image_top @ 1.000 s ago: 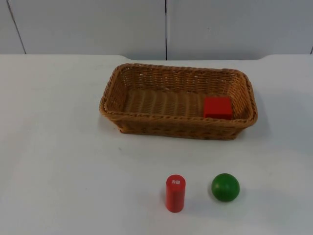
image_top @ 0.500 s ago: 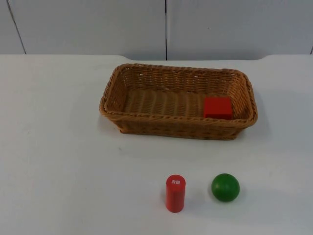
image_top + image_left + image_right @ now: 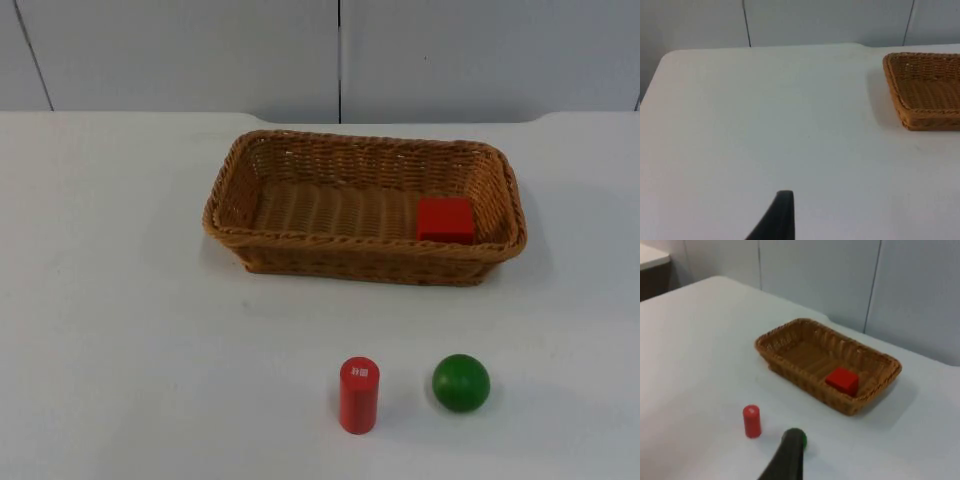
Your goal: Pick up the basket with the left hand and place the object to the left of the red cylinder into the basket with the right hand.
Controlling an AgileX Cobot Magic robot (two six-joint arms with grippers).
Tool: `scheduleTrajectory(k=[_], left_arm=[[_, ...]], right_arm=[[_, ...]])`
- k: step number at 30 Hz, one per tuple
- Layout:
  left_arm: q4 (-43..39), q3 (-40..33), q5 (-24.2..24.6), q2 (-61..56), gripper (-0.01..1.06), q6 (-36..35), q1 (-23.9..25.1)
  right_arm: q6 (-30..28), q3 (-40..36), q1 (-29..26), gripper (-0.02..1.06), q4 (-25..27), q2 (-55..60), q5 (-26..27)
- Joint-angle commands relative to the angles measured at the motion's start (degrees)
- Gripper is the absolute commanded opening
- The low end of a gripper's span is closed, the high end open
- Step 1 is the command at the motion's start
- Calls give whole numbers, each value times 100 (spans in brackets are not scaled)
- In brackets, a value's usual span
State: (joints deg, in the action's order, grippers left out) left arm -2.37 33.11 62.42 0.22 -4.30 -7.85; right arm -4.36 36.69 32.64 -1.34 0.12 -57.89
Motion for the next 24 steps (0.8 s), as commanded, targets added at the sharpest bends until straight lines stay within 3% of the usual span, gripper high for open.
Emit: scheduleTrajectory(k=[1,6,24], left_arm=[[30,-104,-18,-22,105,-46,-5],[87,-476,-73,-22,105,194,-5],[81,-476,-85,-22,105,430,-5]], right_arm=[[-121,-72,-6,85,88,-12,-193],[-144,-221,-6,85,174,-12,-359],[88,-705,-6,85,134,-12,-393]])
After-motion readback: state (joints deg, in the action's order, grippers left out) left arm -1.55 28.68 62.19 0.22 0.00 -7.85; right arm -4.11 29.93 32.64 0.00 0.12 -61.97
